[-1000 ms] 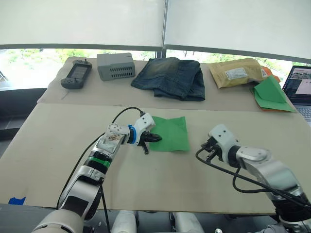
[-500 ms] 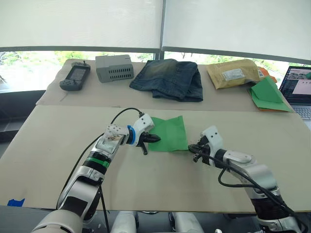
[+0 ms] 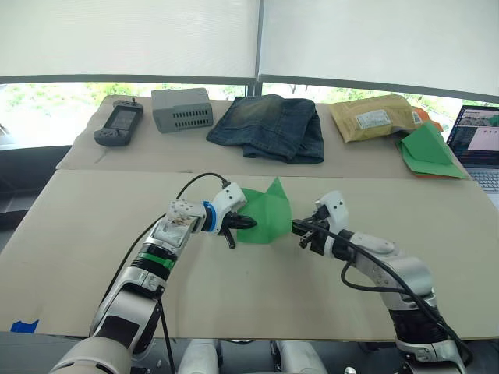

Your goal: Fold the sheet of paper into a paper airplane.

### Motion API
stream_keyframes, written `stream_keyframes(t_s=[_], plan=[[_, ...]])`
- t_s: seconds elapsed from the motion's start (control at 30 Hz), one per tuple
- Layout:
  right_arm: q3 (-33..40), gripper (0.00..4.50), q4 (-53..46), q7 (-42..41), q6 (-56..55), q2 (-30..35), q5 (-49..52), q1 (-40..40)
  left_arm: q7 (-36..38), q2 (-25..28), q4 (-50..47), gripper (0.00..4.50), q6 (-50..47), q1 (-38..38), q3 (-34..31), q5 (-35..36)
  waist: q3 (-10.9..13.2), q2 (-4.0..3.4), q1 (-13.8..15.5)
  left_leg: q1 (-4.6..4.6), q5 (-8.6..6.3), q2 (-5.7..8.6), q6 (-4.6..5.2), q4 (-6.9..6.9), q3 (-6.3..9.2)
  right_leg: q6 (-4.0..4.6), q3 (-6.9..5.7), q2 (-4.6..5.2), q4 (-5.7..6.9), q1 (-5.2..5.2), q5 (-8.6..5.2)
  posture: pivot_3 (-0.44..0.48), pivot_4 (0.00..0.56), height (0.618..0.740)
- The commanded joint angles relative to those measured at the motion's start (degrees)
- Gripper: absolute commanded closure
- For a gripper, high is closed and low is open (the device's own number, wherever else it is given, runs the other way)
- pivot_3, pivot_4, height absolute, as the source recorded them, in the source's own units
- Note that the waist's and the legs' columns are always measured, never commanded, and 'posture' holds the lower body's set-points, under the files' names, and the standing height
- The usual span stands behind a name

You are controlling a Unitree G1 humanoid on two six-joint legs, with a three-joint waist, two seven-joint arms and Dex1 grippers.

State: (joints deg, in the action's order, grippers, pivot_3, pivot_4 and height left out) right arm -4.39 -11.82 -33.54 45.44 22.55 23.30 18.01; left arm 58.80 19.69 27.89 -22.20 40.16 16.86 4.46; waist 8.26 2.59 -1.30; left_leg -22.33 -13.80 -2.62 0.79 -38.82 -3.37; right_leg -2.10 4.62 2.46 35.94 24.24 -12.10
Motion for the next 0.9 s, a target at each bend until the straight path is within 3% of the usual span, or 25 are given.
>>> stream_keyframes(t_s=[0.03, 0.67, 0.9], plan=[[-2.1, 4.46, 2.1, -1.4, -2.5, -0.7, -1.2, 3.3, -1.6, 1.3, 2.6, 4.5, -3.4, -2.6, 1.1, -2.5, 0.0, 0.0, -0.1, 0.0, 0.0, 0.0, 0.0, 0.0, 0.0, 0.0, 0.0, 0.0, 0.0, 0.0, 0.0, 0.0, 0.15, 0.734], [-8.5, 4.46, 18.2, -5.1, -7.1, -6.3, -6.6, 11.0, -2.7, 2.8, -2.4, 4.5, -5.3, -4.1, -6.6, 2.6, 0.0, -0.02, -1.6, 0.0, 0.0, -0.11, 0.0, 0.09, 0.06, 0.1, -0.09, -0.09, 0.08, 0.07, -0.04, 0.0, 0.15, 0.734], [-10.7, 4.46, 22.4, -6.4, -7.7, -8.0, -9.0, 13.2, -2.9, 7.3, -6.8, 4.5, -7.8, -4.1, -11.4, 5.3, 0.0, -0.06, -1.9, -0.06, 0.0, -0.13, 0.0, 0.15, 0.08, 0.15, -0.12, -0.09, 0.1, 0.17, -0.04, 0.0, 0.15, 0.734]])
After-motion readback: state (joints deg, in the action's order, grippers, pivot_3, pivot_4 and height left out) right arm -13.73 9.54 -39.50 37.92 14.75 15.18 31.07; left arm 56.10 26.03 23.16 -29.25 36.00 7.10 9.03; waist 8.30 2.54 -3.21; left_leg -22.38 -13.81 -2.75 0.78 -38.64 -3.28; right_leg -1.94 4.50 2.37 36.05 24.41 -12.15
